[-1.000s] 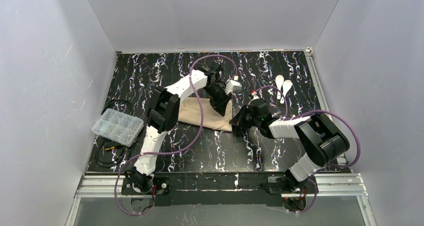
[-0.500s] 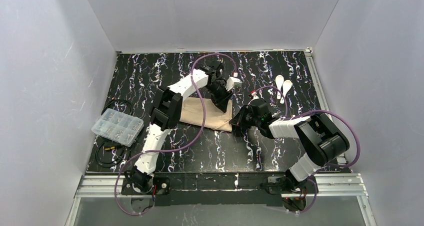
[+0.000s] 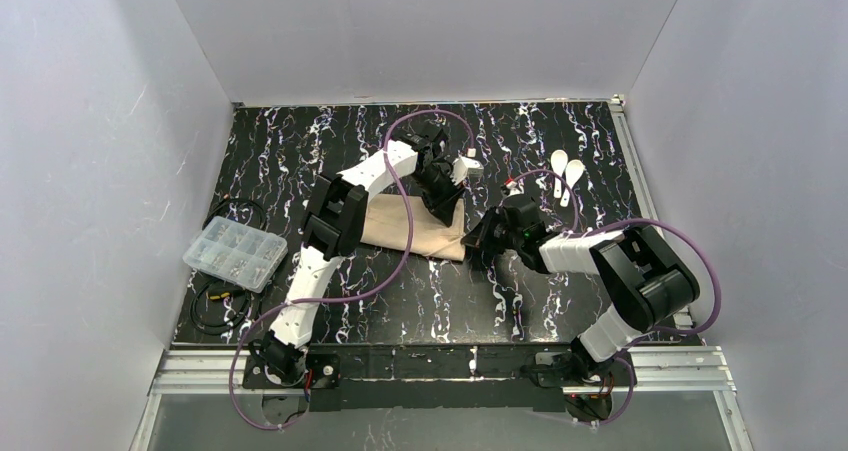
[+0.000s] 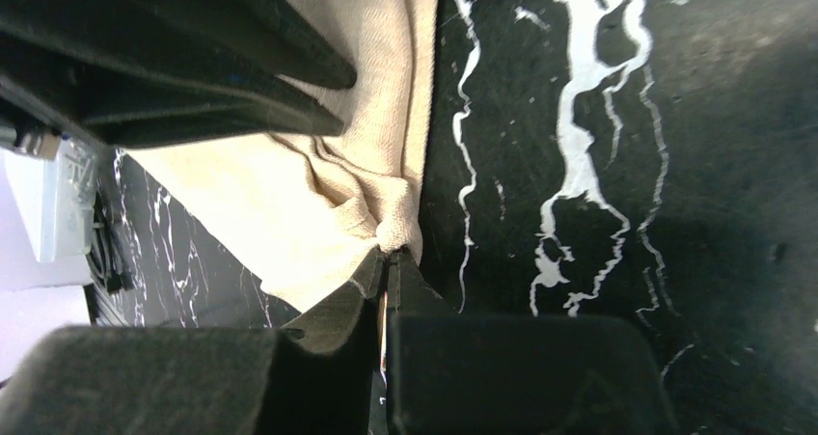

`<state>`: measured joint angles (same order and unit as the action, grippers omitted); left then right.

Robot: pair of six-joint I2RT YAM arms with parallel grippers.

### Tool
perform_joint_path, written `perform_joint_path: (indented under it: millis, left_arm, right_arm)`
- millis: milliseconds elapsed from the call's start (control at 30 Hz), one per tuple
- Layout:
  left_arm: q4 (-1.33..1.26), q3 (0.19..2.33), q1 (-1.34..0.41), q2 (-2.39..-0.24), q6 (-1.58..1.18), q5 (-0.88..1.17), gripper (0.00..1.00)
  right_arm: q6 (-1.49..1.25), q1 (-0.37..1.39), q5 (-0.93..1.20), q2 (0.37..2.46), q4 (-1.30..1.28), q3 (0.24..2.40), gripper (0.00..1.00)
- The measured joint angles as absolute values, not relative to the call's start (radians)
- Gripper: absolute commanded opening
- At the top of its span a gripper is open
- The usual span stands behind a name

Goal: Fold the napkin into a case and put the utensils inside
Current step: Smooth out the 2/3-rectangle-folded napkin at the center of the board.

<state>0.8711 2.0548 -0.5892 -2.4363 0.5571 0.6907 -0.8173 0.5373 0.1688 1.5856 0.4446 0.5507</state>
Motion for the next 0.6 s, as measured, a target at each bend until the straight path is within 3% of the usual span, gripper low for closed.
perform_joint_path:
  millis: [600]
  left_arm:
    - [0.871,2.045,-0.595,-2.428,0.617,0.682,0.18]
  right_arm:
    - [-0.839,0.512,0.154,1.586,0.411,0.58,0.01]
